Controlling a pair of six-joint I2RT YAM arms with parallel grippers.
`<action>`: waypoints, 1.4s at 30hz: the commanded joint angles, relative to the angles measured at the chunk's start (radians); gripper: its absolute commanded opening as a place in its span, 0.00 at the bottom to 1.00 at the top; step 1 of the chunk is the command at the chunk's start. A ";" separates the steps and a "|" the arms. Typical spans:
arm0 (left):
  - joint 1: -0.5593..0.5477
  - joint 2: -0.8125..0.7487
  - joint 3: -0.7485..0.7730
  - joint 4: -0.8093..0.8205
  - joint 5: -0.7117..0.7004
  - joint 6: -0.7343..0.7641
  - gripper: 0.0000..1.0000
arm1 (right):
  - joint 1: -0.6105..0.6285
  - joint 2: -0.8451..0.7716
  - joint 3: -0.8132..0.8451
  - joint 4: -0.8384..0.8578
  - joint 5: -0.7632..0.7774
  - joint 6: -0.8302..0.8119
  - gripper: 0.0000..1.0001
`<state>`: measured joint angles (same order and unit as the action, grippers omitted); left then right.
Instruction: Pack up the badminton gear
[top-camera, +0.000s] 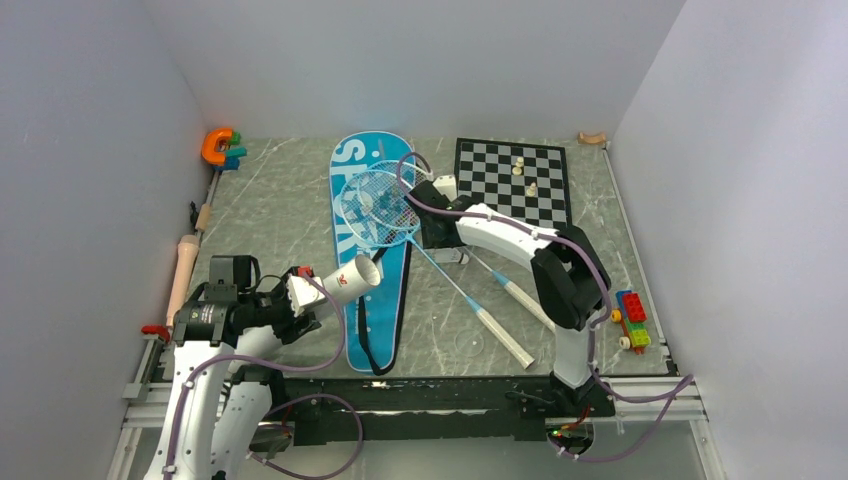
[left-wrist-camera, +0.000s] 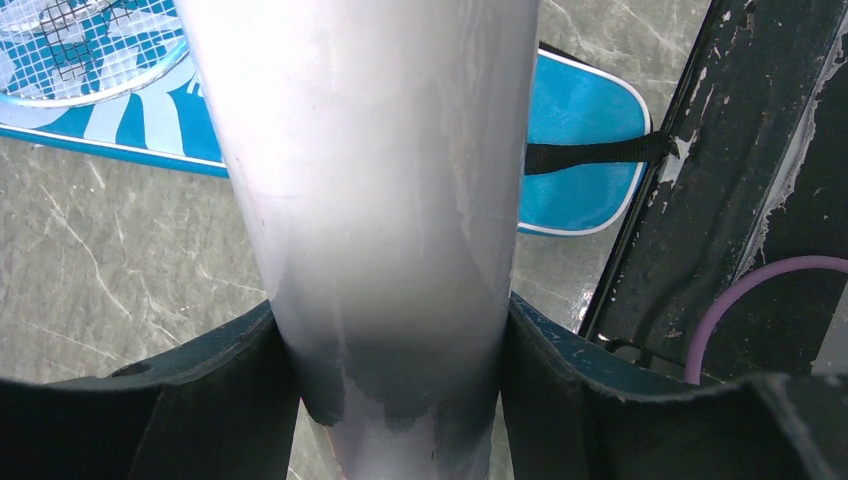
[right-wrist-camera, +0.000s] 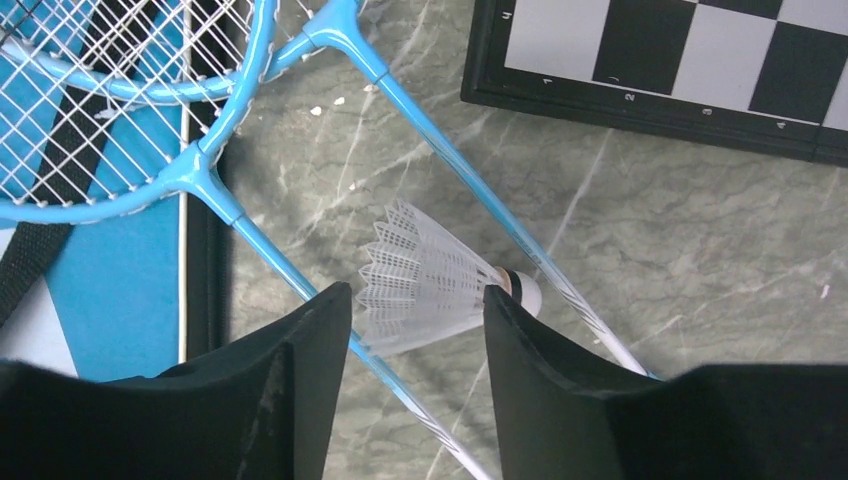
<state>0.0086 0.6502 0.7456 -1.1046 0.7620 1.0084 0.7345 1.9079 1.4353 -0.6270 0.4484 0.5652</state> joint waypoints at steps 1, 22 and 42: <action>-0.001 -0.009 0.001 0.002 0.032 0.021 0.46 | 0.004 0.045 0.047 -0.009 0.029 0.016 0.52; -0.001 -0.002 0.005 0.010 0.033 0.021 0.46 | 0.012 -0.111 -0.024 -0.056 0.116 0.012 0.00; 0.000 0.035 0.009 0.071 0.034 -0.008 0.44 | 0.015 -0.713 -0.186 0.313 -0.694 0.160 0.00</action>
<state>0.0086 0.6773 0.7456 -1.0866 0.7620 1.0027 0.7532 1.2266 1.2934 -0.5045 0.0086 0.6296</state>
